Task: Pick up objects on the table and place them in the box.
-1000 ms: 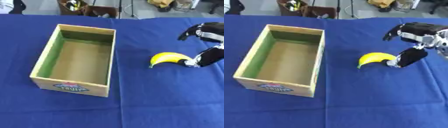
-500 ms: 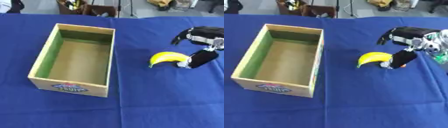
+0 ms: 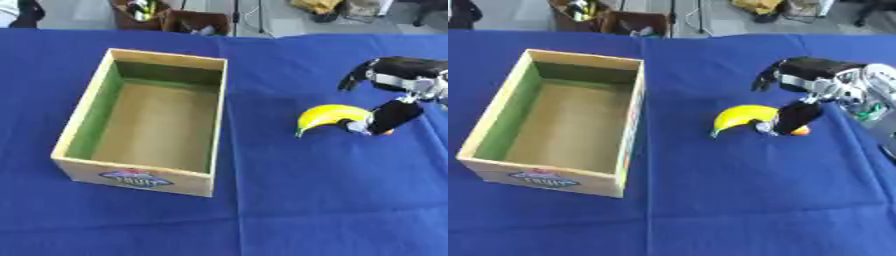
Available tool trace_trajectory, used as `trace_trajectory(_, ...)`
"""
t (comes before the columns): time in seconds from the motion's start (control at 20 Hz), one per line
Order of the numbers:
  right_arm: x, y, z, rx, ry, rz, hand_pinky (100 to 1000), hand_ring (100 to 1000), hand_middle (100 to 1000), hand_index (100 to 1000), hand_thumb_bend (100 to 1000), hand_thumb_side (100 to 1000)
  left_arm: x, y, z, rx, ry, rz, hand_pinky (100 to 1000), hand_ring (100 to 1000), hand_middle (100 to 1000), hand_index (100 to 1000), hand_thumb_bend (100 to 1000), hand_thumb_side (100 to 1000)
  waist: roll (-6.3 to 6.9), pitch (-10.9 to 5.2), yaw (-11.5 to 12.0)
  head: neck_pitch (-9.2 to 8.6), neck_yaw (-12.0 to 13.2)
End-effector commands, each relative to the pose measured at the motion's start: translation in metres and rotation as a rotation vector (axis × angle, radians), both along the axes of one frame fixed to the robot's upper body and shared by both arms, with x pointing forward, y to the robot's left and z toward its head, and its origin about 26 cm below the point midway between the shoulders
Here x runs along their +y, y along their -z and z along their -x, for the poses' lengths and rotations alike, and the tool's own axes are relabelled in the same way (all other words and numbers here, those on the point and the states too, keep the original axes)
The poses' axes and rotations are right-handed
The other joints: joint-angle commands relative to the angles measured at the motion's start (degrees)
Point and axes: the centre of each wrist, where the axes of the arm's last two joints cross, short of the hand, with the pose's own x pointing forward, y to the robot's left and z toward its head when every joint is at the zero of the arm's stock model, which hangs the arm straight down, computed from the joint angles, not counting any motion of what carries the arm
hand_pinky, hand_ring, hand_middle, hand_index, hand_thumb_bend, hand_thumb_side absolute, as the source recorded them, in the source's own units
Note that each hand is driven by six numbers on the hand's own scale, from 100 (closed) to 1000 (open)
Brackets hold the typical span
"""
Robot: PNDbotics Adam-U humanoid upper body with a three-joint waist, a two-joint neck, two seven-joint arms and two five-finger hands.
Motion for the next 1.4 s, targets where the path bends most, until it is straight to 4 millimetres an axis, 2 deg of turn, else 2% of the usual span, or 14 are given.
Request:
trace_trajectory(0.05,-0.007,-0.011,0.000,-0.033,0.032,0.018,833,886,757,856,344,473,0.000,-0.009,0.003,-0.032,0.006,-0.014,557,682,757,913,100,1000,-0.02,-0.98,0.15,-0.90,-0.44)
trace_trajectory(0.55,-0.012,-0.006,-0.004,-0.013,0.045,0.021,830,882,739,832,341,455,0.000,-0.009,0.003,-0.034,0.007,-0.013,556,681,756,913,100,1000,0.09,-0.44,0.33,-1.07,-0.60)
trace_trajectory(1.15,-0.017,-0.002,-0.010,-0.037,0.071,-0.005,821,869,699,785,259,441,-0.001,-0.010,0.003,-0.035,0.013,-0.016,557,681,756,913,100,1000,0.14,-0.11,0.51,-1.29,-0.85)
trace_trajectory(1.4,-0.018,0.001,-0.012,-0.026,0.079,-0.004,821,869,701,786,251,433,-0.002,-0.011,0.003,-0.038,0.016,-0.018,557,681,756,913,100,1000,0.20,0.06,0.70,-1.48,-1.02)
